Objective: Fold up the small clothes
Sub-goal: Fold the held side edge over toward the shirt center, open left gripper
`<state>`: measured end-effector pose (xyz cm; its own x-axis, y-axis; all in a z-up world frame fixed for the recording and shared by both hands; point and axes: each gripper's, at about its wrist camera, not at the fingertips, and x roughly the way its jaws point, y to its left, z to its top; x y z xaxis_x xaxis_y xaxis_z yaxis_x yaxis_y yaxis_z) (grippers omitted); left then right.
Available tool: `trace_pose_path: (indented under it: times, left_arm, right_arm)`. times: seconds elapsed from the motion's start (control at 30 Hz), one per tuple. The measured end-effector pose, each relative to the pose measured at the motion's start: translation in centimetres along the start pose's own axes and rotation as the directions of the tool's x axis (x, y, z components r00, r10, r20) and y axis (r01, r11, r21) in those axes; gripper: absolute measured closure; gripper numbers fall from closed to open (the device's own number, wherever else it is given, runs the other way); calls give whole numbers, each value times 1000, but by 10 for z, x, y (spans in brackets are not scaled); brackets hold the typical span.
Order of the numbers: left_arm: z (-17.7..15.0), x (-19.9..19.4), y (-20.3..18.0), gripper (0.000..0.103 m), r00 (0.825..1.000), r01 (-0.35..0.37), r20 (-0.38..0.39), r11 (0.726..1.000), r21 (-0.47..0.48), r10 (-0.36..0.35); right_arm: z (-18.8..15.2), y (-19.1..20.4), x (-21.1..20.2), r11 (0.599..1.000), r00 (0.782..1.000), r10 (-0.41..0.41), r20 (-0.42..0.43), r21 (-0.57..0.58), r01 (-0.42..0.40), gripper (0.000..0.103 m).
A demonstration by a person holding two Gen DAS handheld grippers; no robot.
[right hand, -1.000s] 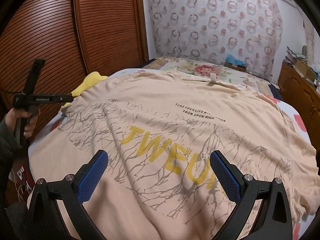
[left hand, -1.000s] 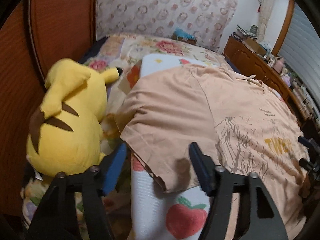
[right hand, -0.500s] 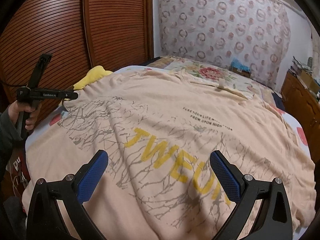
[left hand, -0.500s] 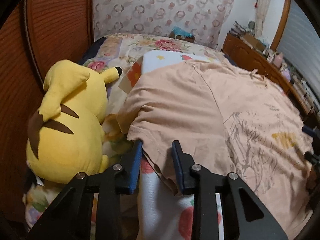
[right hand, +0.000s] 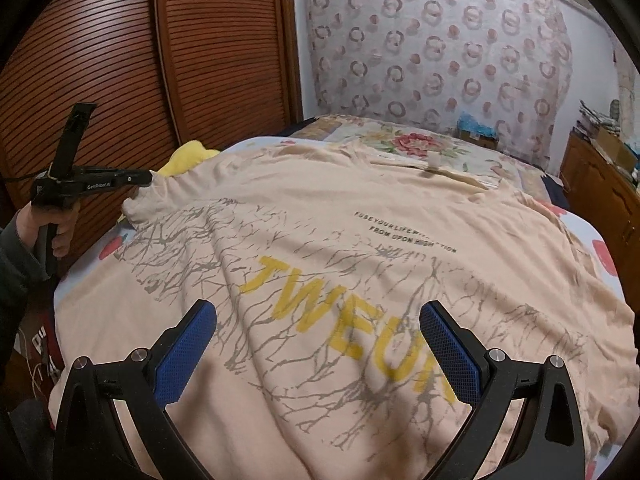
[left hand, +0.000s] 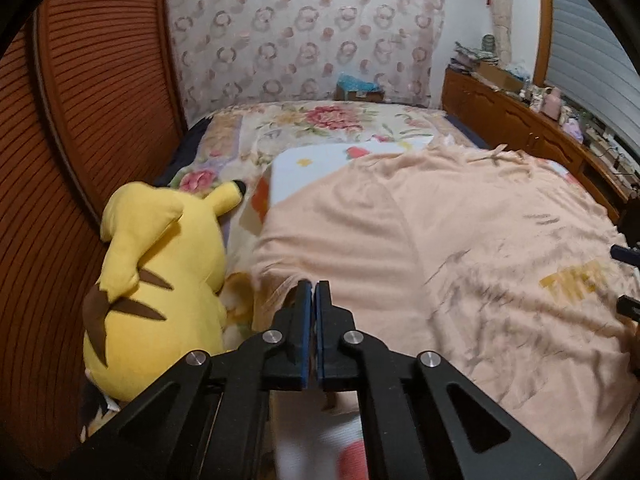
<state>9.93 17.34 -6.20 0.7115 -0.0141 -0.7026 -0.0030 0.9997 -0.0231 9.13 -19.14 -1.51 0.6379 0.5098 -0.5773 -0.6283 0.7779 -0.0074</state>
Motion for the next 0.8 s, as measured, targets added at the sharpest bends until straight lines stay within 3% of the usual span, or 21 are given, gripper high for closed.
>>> trace_pose_path:
  times: [0.2,0.43,0.5,0.57,0.6,0.8]
  left_arm:
    - [26,-18,-40,100,996,61,67,996,69,-66]
    - [50,-33,-111,99,978,174,86,968,183,-192]
    - [49,-36,-120,90,975,185,87,964,193,-204]
    - [46,-40,-120,63,975,184,93,967,178,-203]
    - [43,-43,-118,57,973,188,99,968,169,-206]
    - [25,-47,-93,27,983,138,113,986,90,-148]
  right_arm:
    - [-3,-12,-5,999,1000,-21,16,25,20,2]
    - [-11,-24,-8,996,999,-44,32,78,41,2]
    - [-12,-25,-7,995,998,-47,31,84,44,2]
    - [-11,-26,-6,995,998,-48,30,86,45,2]
    - [-11,-24,-5,995,998,-48,30,87,45,2]
    - [-4,-21,-1,997,998,-44,50,70,40,4]
